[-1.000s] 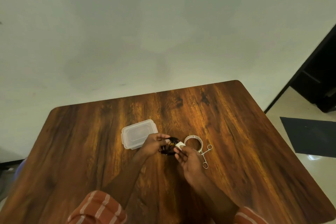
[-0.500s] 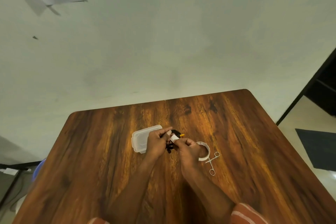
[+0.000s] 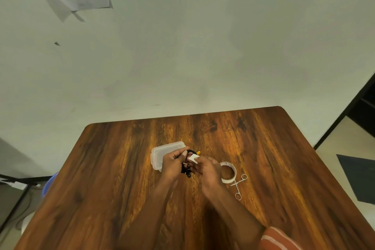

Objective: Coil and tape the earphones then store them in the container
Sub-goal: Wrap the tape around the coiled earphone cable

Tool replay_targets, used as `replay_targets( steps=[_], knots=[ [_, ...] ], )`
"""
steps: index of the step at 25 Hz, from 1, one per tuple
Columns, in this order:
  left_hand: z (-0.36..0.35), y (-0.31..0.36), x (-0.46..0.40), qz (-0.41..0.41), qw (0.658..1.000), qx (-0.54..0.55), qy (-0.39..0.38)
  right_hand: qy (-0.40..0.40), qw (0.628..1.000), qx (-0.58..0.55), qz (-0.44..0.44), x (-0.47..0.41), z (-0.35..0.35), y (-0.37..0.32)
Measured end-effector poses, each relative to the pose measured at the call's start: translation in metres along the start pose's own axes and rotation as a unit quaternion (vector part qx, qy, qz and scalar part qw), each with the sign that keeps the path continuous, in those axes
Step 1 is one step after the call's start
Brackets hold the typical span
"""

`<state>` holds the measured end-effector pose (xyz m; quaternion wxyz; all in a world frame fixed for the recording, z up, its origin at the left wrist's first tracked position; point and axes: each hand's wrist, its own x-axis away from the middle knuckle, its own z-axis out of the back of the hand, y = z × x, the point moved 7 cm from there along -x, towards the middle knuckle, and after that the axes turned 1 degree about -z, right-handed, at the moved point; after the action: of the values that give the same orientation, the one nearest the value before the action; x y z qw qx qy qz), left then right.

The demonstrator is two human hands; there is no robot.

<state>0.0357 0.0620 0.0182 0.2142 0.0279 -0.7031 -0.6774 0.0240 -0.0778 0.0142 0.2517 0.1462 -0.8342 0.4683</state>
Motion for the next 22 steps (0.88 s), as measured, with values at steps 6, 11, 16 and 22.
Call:
replay_targets(
  steps=[6,11,16,22],
  knots=[
    [0.004,0.016,0.002,-0.049,0.994,-0.075,0.061,0.074,0.994,0.023,0.079,0.006,0.005,-0.019],
    [0.001,0.025,0.005,-0.07,0.993,-0.048,0.081,0.077,0.968,0.202,0.126,0.015,-0.009,-0.031],
    [-0.003,0.027,0.008,-0.067,0.995,-0.025,0.072,0.077,0.976,0.161,0.123,0.018,-0.011,-0.036],
    [-0.007,0.026,0.012,-0.082,0.993,-0.026,0.077,0.088,0.971,0.157,0.155,0.025,-0.013,-0.042]
  ],
)
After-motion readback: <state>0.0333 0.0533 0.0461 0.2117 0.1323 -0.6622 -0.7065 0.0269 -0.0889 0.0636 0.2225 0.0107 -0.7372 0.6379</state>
